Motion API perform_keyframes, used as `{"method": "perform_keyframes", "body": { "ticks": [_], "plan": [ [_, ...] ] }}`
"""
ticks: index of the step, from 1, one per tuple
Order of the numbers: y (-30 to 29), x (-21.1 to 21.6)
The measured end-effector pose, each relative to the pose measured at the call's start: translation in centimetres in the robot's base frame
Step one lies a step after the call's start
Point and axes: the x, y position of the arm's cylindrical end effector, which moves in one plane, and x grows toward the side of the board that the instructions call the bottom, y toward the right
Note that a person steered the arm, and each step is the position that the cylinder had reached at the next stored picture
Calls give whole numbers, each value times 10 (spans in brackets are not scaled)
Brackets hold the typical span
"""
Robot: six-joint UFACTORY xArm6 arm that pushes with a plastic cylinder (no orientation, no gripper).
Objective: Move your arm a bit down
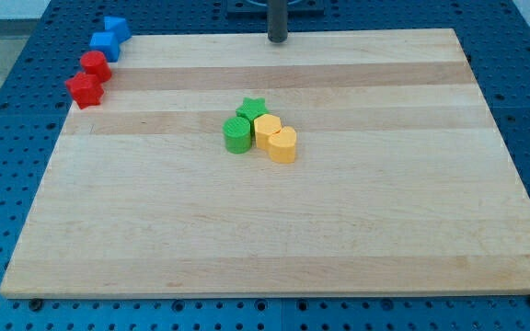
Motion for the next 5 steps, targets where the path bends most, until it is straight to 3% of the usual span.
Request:
{"method": "perform_keyframes", "body": {
  "ticks": [1, 2, 5],
  "plan": [
    [0, 1],
    [12, 32],
    [5, 37]
  ]
}}
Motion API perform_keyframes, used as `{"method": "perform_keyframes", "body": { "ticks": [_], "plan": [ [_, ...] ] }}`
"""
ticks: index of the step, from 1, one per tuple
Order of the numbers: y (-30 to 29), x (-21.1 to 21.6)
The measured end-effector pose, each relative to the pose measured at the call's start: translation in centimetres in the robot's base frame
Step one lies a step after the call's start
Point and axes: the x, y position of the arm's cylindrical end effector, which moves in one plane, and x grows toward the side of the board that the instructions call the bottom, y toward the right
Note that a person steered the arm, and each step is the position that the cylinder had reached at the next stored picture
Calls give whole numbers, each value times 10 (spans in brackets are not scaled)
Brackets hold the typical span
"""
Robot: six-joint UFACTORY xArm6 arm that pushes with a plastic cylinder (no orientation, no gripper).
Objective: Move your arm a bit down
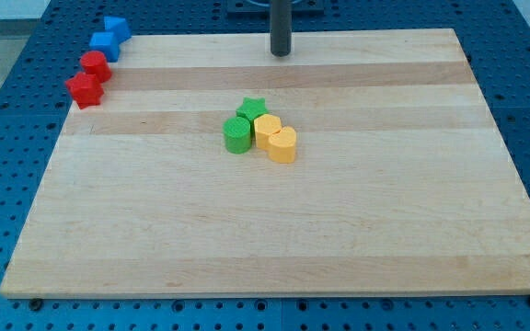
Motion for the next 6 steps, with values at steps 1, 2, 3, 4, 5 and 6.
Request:
{"method": "perform_keyframes", "body": {
  "ticks": [1, 2, 3, 4, 5, 6],
  "plan": [
    [0, 0],
    [0, 0],
    [0, 1],
    [0, 2],
    [0, 4],
    [0, 5]
  ]
}}
